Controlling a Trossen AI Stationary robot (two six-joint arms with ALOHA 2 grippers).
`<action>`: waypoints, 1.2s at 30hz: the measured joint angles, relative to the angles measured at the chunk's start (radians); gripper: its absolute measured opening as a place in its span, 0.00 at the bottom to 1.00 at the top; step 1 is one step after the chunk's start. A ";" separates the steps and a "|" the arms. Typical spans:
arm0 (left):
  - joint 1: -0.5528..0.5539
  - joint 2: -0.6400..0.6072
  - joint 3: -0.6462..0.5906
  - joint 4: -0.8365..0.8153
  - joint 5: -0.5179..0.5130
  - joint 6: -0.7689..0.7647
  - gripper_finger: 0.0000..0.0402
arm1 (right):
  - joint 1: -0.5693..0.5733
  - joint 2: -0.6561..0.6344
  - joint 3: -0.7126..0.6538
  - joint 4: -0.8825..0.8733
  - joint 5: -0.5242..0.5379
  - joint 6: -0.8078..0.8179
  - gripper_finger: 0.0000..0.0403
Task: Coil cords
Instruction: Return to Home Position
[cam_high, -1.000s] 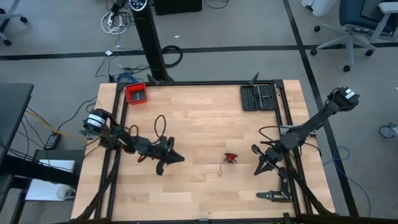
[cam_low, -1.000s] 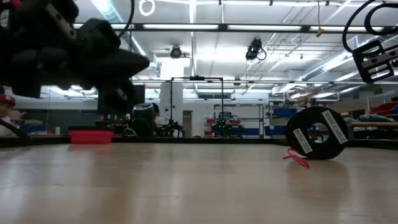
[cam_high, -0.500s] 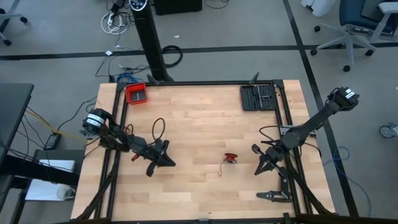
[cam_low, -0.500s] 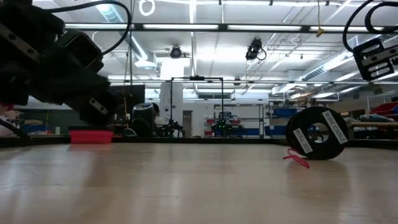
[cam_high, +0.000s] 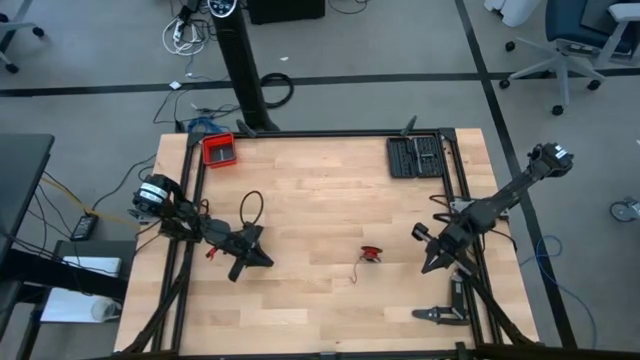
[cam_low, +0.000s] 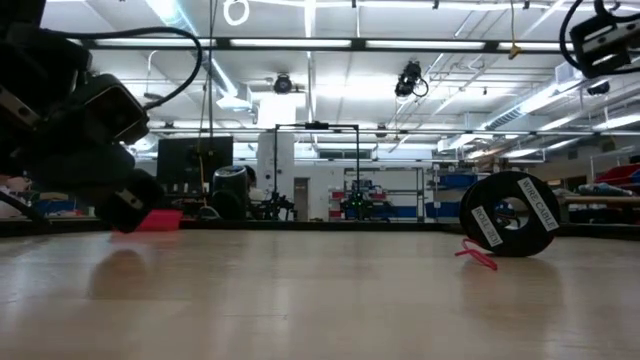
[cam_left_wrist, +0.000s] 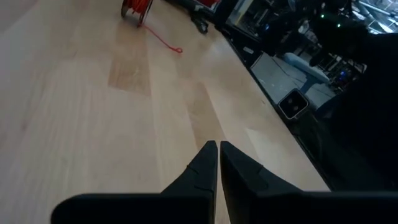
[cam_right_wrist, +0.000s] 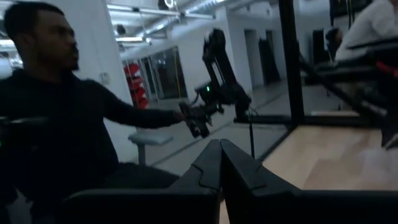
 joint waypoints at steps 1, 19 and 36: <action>0.000 0.000 -0.001 -0.002 0.000 0.000 0.05 | 0.000 -0.014 0.000 0.000 0.000 0.000 0.02; 0.000 0.001 0.060 -0.005 -0.007 -0.001 0.05 | 0.000 -0.285 -0.001 -0.313 0.000 0.000 0.02; 0.014 -0.120 -0.001 -0.208 -0.015 -0.001 0.05 | 0.000 -0.417 -0.002 -0.681 0.003 0.001 0.02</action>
